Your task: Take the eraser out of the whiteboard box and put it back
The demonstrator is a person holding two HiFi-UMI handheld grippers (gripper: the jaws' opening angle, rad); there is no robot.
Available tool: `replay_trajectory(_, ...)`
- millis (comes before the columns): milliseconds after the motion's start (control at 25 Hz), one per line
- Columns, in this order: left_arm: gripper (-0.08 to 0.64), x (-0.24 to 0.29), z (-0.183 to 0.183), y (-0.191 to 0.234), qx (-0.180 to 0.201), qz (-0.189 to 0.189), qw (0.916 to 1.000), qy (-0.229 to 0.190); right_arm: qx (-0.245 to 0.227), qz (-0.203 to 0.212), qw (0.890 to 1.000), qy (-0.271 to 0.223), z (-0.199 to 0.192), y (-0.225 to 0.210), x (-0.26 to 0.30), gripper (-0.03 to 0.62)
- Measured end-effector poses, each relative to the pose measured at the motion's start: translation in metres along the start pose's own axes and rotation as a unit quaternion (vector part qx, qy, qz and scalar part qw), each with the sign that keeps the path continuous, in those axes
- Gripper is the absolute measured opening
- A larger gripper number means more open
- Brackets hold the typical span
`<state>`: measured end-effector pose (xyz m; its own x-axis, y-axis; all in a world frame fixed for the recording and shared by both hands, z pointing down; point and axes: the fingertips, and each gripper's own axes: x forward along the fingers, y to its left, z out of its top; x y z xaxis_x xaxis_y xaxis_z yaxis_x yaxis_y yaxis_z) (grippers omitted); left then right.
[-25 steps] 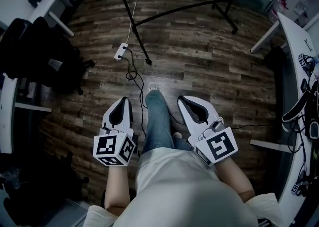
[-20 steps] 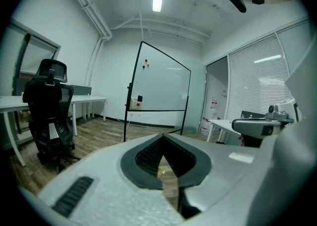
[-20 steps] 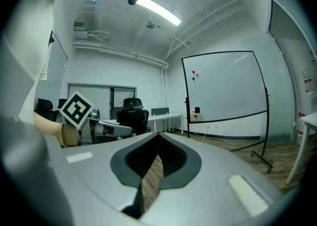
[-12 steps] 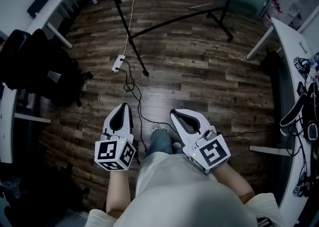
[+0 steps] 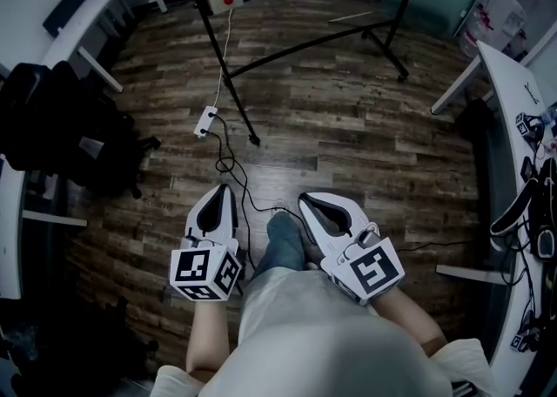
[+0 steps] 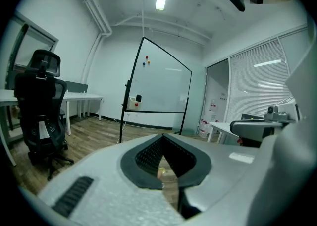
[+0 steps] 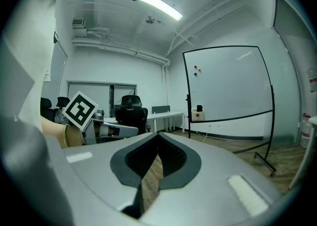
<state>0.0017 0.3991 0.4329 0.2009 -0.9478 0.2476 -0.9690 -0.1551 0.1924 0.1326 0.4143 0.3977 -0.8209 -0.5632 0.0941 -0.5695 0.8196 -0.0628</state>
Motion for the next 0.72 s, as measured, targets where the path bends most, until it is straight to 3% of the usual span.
replay_trajectory(720,0.003,0.127,0.050,0.069,-0.008,-0.006,0.9999,0.010,0.019,-0.008,1.000,0.010,0.023,-0.097,0.125,0.002)
